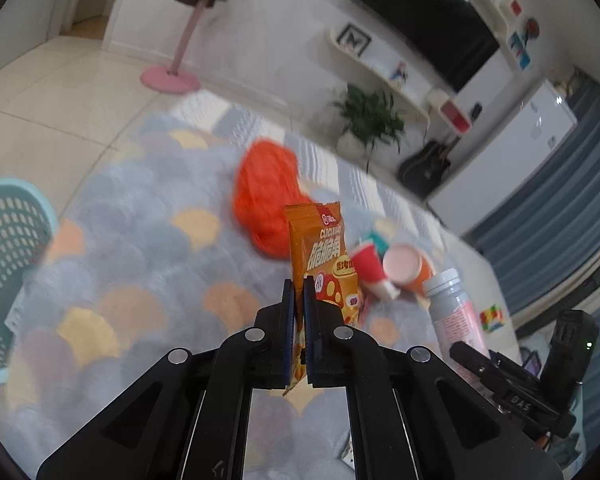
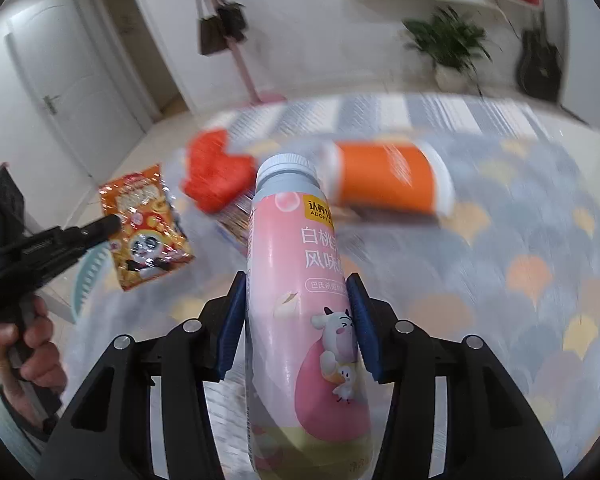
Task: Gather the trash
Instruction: 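Carry both items over the wastebasket and open both grippers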
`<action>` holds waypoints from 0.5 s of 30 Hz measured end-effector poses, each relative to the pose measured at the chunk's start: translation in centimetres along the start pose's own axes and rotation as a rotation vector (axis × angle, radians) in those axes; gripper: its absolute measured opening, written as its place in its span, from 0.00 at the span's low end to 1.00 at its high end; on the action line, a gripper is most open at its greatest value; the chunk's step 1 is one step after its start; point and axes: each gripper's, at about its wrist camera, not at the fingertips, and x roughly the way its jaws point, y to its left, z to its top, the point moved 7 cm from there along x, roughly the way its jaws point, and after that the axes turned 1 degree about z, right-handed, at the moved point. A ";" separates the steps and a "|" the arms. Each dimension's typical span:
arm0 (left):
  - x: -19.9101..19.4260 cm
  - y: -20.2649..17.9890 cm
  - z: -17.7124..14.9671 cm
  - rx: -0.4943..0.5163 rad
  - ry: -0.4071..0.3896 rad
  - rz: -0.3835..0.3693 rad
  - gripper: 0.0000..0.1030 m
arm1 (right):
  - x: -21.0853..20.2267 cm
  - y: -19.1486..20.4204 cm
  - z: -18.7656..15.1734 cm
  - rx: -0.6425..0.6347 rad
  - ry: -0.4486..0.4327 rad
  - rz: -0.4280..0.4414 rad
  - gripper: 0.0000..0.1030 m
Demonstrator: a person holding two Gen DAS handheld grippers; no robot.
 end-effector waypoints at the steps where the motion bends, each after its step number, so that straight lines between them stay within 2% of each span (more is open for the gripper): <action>1: -0.8 0.5 0.5 -0.004 -0.021 0.002 0.03 | -0.1 0.9 0.5 -0.011 -0.009 0.011 0.45; 8: -6.9 6.8 3.0 -0.097 -0.159 0.083 0.03 | 2.0 11.2 3.8 -0.139 -0.039 0.123 0.45; 12: -11.2 12.8 3.9 -0.207 -0.243 0.149 0.03 | 4.6 17.9 4.5 -0.203 -0.028 0.188 0.45; 15: -13.7 17.5 4.0 -0.274 -0.283 0.238 0.03 | 6.7 22.4 4.2 -0.235 0.000 0.237 0.45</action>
